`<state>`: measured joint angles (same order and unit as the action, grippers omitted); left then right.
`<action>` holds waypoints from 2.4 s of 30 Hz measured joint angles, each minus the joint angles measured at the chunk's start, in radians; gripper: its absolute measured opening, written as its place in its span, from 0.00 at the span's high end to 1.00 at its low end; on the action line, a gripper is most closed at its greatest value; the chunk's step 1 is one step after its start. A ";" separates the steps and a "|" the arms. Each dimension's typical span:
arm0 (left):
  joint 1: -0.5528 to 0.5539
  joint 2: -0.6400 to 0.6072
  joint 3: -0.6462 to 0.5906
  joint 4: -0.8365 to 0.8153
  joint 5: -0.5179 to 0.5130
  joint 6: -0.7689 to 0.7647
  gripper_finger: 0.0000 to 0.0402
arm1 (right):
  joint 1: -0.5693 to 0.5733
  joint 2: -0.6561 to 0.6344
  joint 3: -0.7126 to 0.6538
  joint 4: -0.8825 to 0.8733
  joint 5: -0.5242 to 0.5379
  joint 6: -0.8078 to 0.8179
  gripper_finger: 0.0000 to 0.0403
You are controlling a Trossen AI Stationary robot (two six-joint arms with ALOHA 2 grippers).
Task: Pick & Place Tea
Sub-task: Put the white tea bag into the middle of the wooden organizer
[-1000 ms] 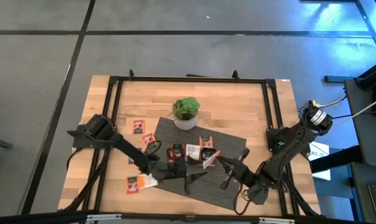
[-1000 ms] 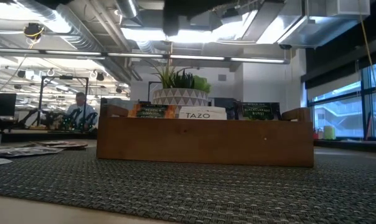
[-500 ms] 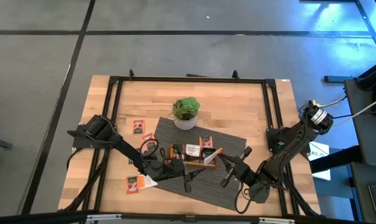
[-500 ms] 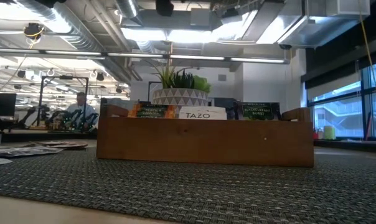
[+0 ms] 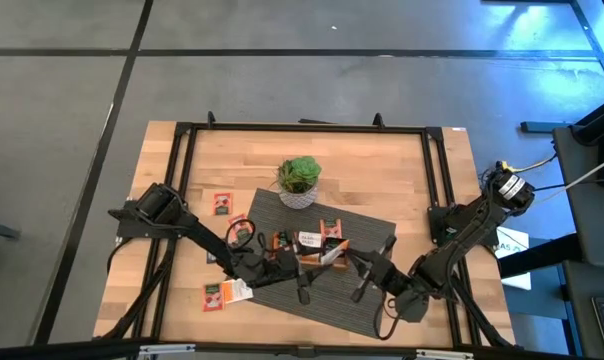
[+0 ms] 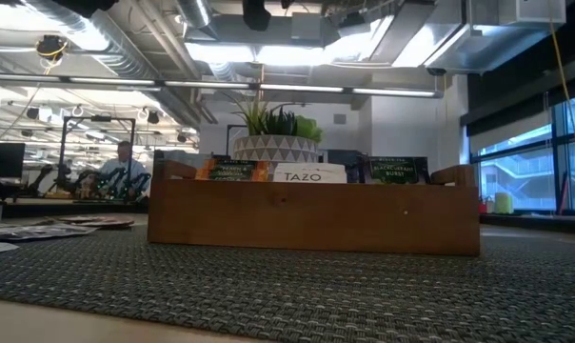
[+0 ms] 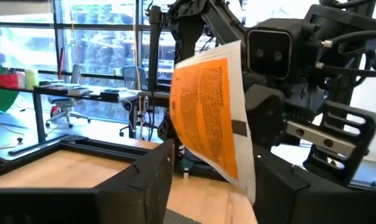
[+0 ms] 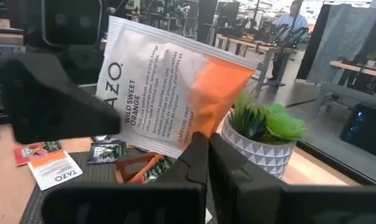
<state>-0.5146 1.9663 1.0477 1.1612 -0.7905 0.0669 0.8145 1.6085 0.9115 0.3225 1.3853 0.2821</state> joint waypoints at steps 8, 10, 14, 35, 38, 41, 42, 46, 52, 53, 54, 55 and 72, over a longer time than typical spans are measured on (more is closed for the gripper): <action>-0.008 0.000 0.000 0.049 -0.024 0.089 0.83 | 0.000 0.000 0.000 -0.001 0.000 -0.004 0.98; -0.008 0.000 0.000 0.049 -0.024 0.089 0.91 | 0.000 0.000 0.000 -0.001 -0.003 -0.004 0.98; -0.009 0.000 0.000 0.048 -0.022 0.089 0.98 | 0.000 0.000 0.000 0.003 -0.079 -0.065 0.95; -0.135 -0.149 0.018 -0.539 0.088 -0.239 0.99 | 0.035 -0.243 0.002 -0.311 -0.626 -0.072 0.51; -0.110 -0.184 0.075 -0.833 0.280 -0.468 0.99 | 0.013 -0.222 0.002 -0.292 -0.648 -0.110 0.51; -0.078 -0.185 0.146 -1.103 0.431 -0.637 0.99 | -0.028 -0.185 0.001 -0.255 -0.717 -0.087 0.51; -0.067 -0.185 0.164 -1.170 0.472 -0.676 0.99 | -0.045 -0.174 0.001 -0.237 -0.755 -0.072 0.51; -0.025 -0.185 0.190 -1.320 0.599 -0.751 0.99 | -0.111 -0.126 0.001 -0.172 -0.902 -0.020 0.54; 0.022 -0.183 0.197 -1.343 0.733 -0.764 0.99 | -0.188 -0.064 0.001 -0.131 -0.994 0.054 0.59; 0.028 -0.183 0.197 -1.342 0.738 -0.763 0.99 | -0.195 -0.051 0.001 -0.105 -0.998 0.053 0.60; 0.032 -0.183 0.197 -1.340 0.744 -0.763 0.99 | -0.199 -0.041 0.001 -0.081 -1.001 0.053 0.60; 0.036 -0.183 0.197 -1.339 0.751 -0.762 0.99 | -0.205 -0.031 0.001 -0.058 -1.005 0.053 0.61; 0.038 -0.183 0.196 -1.337 0.759 -0.681 0.99 | -0.265 0.107 0.000 0.160 -1.194 0.055 0.61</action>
<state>-0.4762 1.7832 1.2442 -0.1757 -0.0315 -0.6137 0.5500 1.7157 0.9119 0.4824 0.1911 0.3368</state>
